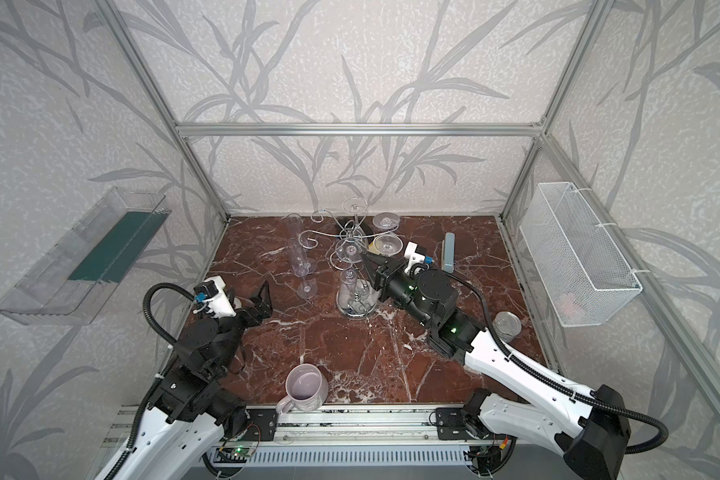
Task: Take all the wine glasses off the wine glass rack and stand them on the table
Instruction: 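Pull the held glass away from the rack with the right gripper while the left rises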
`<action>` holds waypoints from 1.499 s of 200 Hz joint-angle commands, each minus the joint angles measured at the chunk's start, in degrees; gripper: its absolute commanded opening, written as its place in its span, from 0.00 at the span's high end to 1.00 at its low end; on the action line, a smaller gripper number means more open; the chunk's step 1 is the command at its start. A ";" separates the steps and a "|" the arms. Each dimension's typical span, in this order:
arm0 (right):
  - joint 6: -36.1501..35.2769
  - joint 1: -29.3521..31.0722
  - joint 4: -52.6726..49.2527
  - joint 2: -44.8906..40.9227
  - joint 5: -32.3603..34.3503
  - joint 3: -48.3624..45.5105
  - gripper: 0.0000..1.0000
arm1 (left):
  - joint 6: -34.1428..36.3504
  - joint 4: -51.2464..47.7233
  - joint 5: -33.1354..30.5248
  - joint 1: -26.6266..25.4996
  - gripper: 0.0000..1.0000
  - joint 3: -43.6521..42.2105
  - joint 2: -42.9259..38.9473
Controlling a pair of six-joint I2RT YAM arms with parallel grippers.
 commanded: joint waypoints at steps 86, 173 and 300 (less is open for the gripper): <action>-1.21 0.31 -9.72 -10.67 0.58 -3.89 1.00 | -0.57 -1.73 -1.23 0.05 0.01 0.35 -1.33; -6.16 0.13 -29.80 -25.04 1.03 -8.16 1.00 | -0.48 -2.54 -2.04 0.05 0.01 0.79 -1.21; -54.25 -0.50 -34.40 -31.82 12.94 -5.02 1.00 | 3.34 -1.91 -1.82 0.11 0.01 7.88 -0.08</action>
